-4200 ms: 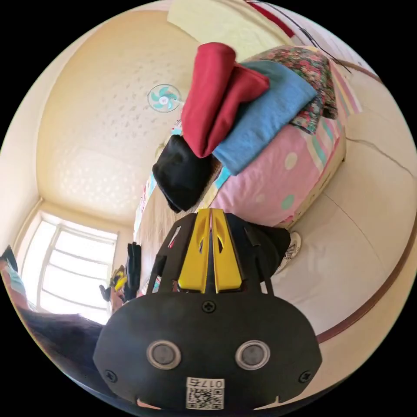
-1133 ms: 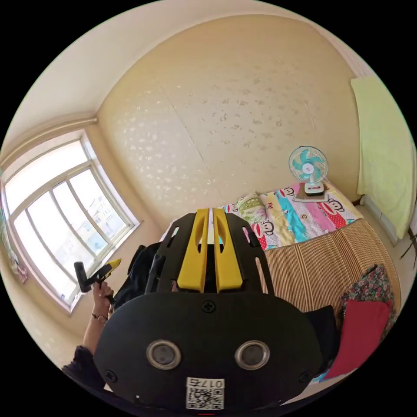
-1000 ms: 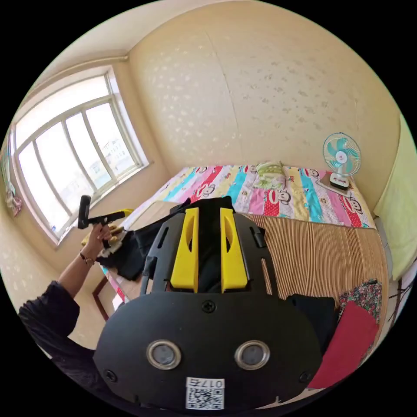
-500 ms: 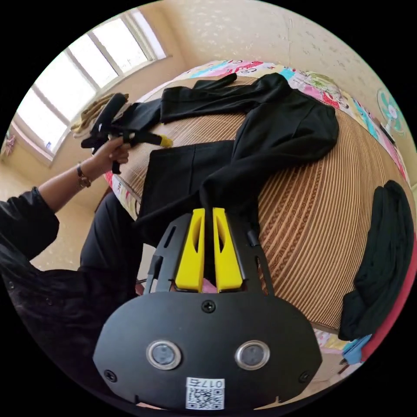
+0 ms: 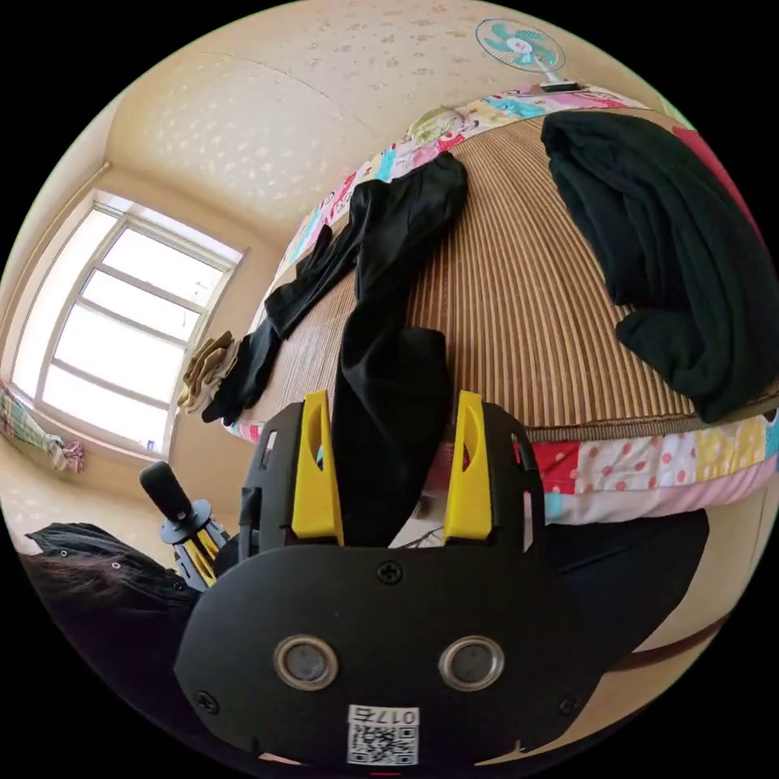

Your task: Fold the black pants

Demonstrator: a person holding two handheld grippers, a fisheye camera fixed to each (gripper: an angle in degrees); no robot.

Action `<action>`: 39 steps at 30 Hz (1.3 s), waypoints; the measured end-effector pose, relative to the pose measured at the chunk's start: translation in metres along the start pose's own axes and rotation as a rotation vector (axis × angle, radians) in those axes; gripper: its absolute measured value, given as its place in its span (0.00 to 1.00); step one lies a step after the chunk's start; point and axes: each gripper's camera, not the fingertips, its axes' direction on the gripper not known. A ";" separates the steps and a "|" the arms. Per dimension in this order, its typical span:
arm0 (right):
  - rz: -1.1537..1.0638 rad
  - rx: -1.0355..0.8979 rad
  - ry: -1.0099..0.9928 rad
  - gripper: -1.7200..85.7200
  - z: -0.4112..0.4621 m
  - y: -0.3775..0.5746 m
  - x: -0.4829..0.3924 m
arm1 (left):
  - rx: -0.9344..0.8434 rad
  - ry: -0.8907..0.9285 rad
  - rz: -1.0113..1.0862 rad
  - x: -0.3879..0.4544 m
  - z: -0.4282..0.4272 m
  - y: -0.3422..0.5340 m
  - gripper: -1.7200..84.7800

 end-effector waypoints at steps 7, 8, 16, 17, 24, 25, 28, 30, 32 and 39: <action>-0.144 -0.131 -0.005 0.30 0.023 0.034 -0.047 | -0.096 0.072 0.250 0.042 -0.018 -0.008 0.07; -0.168 -0.189 -0.012 0.29 0.033 0.040 -0.057 | -0.083 0.100 0.260 0.045 -0.018 -0.009 0.07; -0.181 -0.120 -0.495 0.07 -0.017 0.085 -0.019 | -0.133 0.065 0.337 0.088 -0.009 -0.019 0.11; -0.155 -0.156 -0.505 0.06 -0.024 0.091 0.006 | -0.134 0.047 0.334 0.086 -0.011 -0.017 0.10; -0.018 -0.293 0.178 0.05 -0.063 0.127 0.046 | -0.007 -0.334 -0.118 -0.046 -0.087 0.010 0.12; -0.006 -0.256 0.247 0.05 -0.073 0.129 0.039 | 0.033 -0.437 -0.245 -0.078 -0.113 0.013 0.13; 0.028 -0.146 0.364 0.04 -0.092 0.131 0.023 | 0.209 -0.603 -0.468 -0.154 -0.195 0.013 0.14; 0.044 -0.075 0.351 0.03 -0.101 0.132 0.016 | 0.317 -0.680 -0.580 -0.200 -0.245 0.009 0.15; 0.029 -0.043 0.235 0.03 -0.105 0.131 0.012 | 0.378 -0.755 -0.691 -0.246 -0.287 -0.003 0.17; 0.002 -0.071 0.167 0.02 -0.095 0.140 -0.002 | 0.375 -0.769 -0.899 -0.387 -0.309 -0.079 0.08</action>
